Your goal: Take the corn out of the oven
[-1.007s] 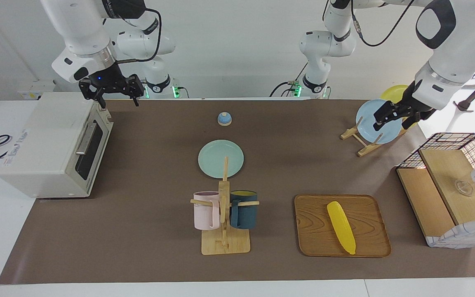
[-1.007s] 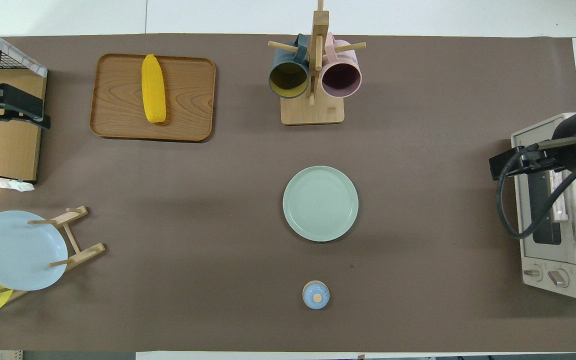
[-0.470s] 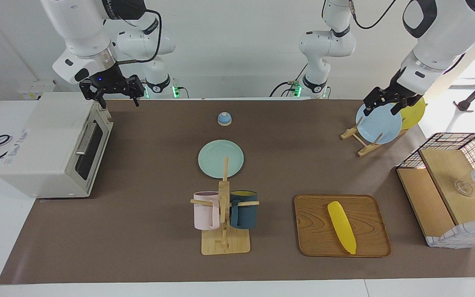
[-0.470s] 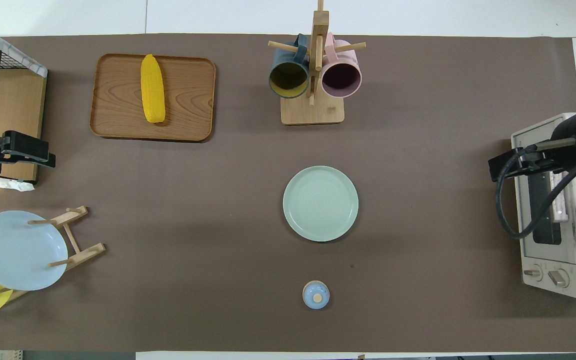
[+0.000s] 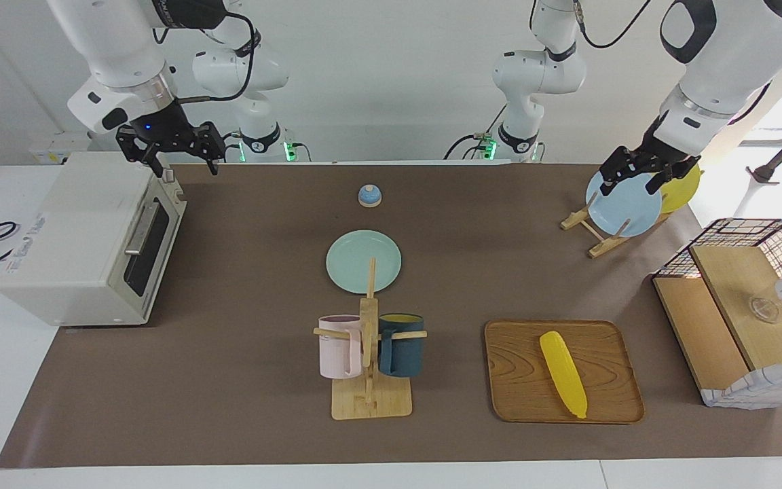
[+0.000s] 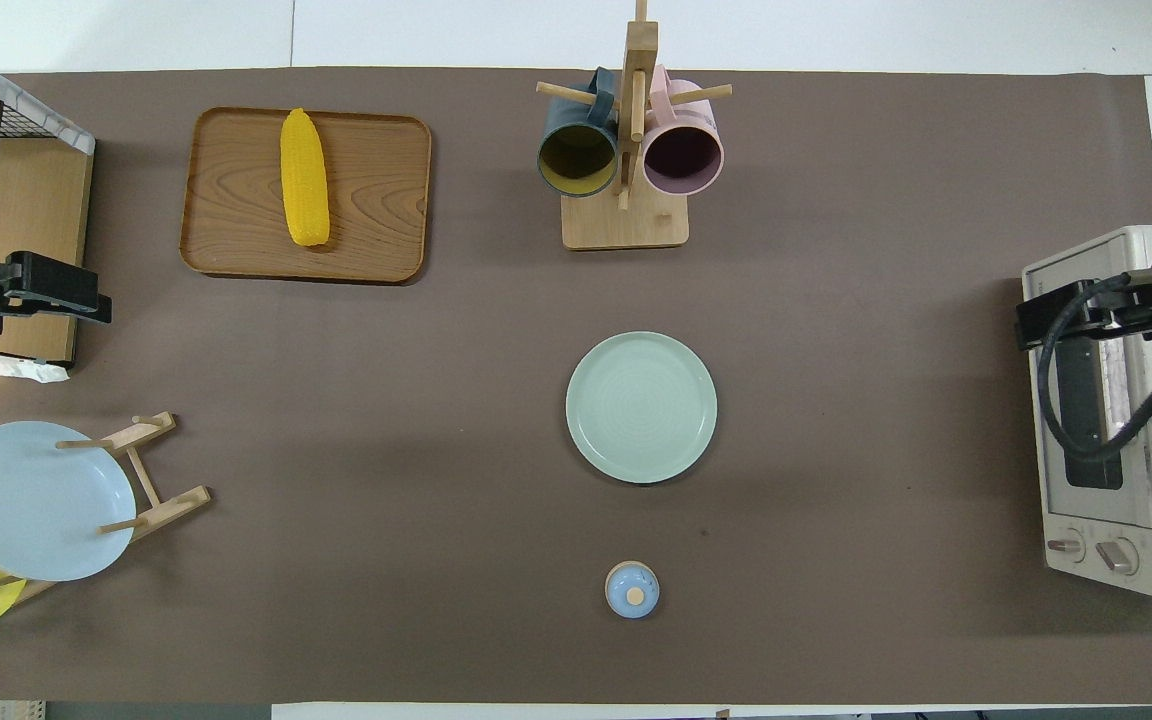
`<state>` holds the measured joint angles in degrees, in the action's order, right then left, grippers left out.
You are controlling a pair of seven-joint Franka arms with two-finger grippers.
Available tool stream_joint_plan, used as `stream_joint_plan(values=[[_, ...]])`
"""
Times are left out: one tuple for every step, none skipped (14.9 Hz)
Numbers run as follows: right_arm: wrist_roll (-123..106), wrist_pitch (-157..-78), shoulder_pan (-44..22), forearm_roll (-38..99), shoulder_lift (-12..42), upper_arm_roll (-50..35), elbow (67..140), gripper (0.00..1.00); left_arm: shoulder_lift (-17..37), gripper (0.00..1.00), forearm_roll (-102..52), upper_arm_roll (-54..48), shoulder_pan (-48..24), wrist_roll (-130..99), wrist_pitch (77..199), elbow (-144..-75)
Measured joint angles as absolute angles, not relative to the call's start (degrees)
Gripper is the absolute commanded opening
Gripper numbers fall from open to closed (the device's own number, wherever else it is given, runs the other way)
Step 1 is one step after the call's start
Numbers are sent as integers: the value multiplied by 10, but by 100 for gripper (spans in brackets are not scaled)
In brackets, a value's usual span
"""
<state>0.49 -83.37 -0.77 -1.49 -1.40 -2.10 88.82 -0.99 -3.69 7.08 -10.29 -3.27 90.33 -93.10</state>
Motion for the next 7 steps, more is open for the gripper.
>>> stream_joint_plan(values=[[5, -834, -1, -15, -15, -21, 887, 100, -10, 100, -32, 70, -103, -33, 903, -931], [5, -834, 5, -14, -15, -21, 886, 100, -10, 100, -27, 69, -103, -33, 903, -931], [5, -833, 8, -14, -15, -20, 886, 100, -10, 100, -24, 68, -103, -33, 903, -931], [5, -833, 10, -14, -15, -20, 886, 100, -10, 100, -22, 67, -103, -32, 903, -931], [5, -833, 9, -14, -15, -20, 886, 100, -10, 100, -22, 66, -103, -32, 903, -931], [5, -833, 9, -14, -15, -20, 886, 100, -10, 100, -22, 64, -103, -32, 903, -931], [5, -833, 9, -14, -15, -20, 887, 100, -10, 100, -21, 63, -103, -32, 903, -931]])
